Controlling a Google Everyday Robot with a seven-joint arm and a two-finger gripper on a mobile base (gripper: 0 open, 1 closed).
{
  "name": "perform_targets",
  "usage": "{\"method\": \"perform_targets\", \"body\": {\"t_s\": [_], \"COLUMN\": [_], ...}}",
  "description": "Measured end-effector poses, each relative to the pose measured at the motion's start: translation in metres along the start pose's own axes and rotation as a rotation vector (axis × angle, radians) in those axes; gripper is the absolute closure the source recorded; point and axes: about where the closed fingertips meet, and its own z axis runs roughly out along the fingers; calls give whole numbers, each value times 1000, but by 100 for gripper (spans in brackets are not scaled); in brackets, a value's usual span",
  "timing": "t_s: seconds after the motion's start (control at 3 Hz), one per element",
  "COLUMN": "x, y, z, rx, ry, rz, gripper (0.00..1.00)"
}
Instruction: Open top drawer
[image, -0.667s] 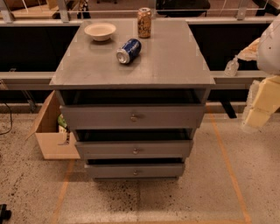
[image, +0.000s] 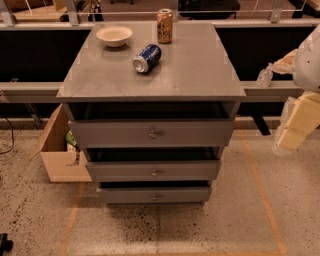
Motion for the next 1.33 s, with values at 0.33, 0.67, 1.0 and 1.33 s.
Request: {"method": "perform_targets", "body": {"t_s": [0.33, 0.67, 1.0, 1.33], "x": [0, -5, -20, -38], "y": [5, 12, 14, 16], "z": [34, 75, 129, 183], "rx": [-28, -57, -77, -82], "ry": [-43, -92, -106, -103], "rz": [-18, -66, -142, -242], "gripper": [0, 0, 0, 0]}}
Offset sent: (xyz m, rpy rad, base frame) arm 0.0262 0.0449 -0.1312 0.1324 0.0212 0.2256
